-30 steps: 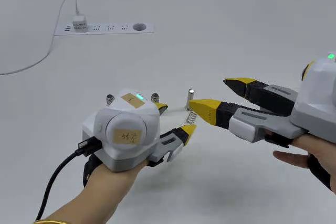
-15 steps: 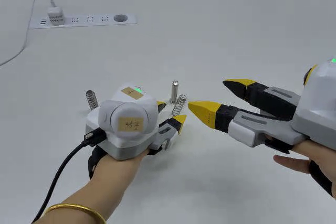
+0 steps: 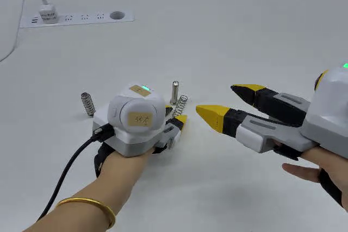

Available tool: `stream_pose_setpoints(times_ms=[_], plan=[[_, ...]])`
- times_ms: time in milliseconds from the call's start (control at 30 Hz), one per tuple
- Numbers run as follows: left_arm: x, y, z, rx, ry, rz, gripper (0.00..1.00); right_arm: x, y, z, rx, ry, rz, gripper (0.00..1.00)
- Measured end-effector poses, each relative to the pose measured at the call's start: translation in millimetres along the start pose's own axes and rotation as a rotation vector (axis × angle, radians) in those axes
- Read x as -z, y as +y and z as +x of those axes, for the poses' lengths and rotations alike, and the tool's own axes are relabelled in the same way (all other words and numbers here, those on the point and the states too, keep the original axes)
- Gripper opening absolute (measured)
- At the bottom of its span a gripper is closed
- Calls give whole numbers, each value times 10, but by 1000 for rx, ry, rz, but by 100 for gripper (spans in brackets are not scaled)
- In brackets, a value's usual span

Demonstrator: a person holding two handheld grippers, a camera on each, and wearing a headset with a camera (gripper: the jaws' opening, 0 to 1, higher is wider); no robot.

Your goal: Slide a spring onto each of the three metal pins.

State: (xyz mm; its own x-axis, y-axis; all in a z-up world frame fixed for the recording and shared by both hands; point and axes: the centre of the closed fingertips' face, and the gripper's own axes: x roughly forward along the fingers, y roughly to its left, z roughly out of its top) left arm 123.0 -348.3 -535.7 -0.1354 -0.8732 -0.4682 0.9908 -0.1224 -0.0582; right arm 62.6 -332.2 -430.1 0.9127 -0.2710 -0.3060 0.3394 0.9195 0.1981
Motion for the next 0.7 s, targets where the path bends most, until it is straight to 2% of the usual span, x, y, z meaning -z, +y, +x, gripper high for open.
stream_pose_setpoints(times_ms=[233, 400, 567, 700], plan=[[19, -11, 14, 7, 14, 12, 13, 26, -31, -9, 10, 6, 9, 51], [20, -14, 9, 8, 22, 50, 11, 53, -43, -2, 14, 14, 21, 51], [26, -48, -9, 32, 29, 69, 10, 62, -57, 2, 19, 17, 35, 51], [-54, -107, -69, 55, 3, 71, 10, 56, -71, 1, 23, 17, 49, 51]])
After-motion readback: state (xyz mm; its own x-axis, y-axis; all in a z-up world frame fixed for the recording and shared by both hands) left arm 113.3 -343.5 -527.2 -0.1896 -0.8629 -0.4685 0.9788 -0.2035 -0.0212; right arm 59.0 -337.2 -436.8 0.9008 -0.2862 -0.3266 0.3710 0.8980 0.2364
